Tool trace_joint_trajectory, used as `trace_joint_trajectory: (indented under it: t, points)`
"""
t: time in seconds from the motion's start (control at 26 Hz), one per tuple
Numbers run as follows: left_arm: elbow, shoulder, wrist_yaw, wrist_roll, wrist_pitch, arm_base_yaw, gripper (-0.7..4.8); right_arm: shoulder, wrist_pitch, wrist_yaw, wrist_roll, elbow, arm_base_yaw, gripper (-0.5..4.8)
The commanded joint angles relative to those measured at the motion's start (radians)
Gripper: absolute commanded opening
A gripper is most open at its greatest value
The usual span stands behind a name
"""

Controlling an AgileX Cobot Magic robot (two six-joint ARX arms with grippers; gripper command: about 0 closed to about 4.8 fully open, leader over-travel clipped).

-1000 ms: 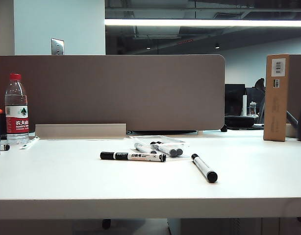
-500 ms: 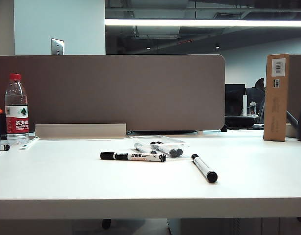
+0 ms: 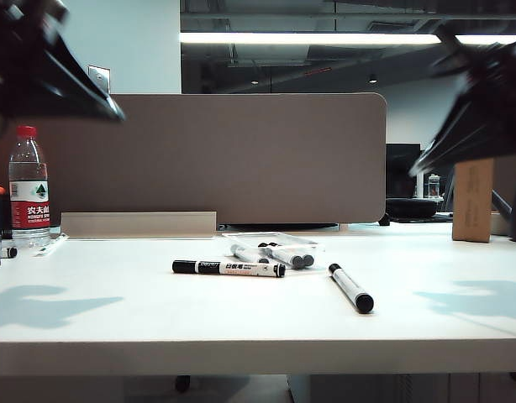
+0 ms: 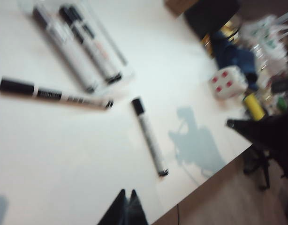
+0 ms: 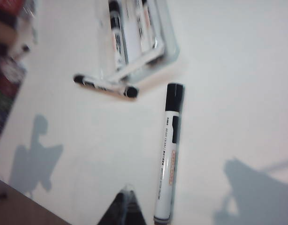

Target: Pick up the markers scattered on the table and put them into the packaging box, making sure the markers fit the shape of the box's grooves.

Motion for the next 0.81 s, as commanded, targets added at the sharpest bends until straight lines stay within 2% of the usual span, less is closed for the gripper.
trace_joint_trajectory:
  t: [0.04, 0.08, 0.23, 0.38, 0.54, 0.62, 0.73, 0.81]
  points:
    - [0.042, 0.084, -0.053, 0.010, -0.047, -0.037, -0.03, 0.138, -0.124, 0.058, -0.066, 0.127, 0.064, 0.44]
    - [0.042, 0.104, -0.057, 0.010, -0.047, -0.048, -0.03, 0.177, -0.156, 0.074, -0.086, 0.163, 0.083, 0.67]
    - [0.042, 0.156, -0.057, 0.011, -0.101, -0.061, -0.01, 0.331, -0.289, 0.125, -0.134, 0.315, 0.142, 2.21]
    - [0.042, 0.158, -0.067, 0.011, -0.158, -0.058, -0.01, 0.451, -0.388, 0.169, -0.167, 0.434, 0.181, 3.33]
    - [0.042, 0.158, -0.055, 0.011, -0.180, -0.058, -0.01, 0.548, -0.451, 0.270, -0.203, 0.518, 0.225, 3.35]
    - [0.042, 0.157, -0.042, 0.011, -0.180, -0.058, -0.01, 0.570, -0.449, 0.298, -0.204, 0.526, 0.242, 3.13]
    - [0.042, 0.158, -0.066, 0.018, -0.178, -0.058, -0.02, 0.589, -0.449, 0.329, -0.207, 0.526, 0.251, 2.54]
    - [0.042, 0.158, -0.060, 0.049, -0.177, -0.060, -0.04, 0.600, -0.453, 0.345, -0.207, 0.526, 0.255, 2.52]
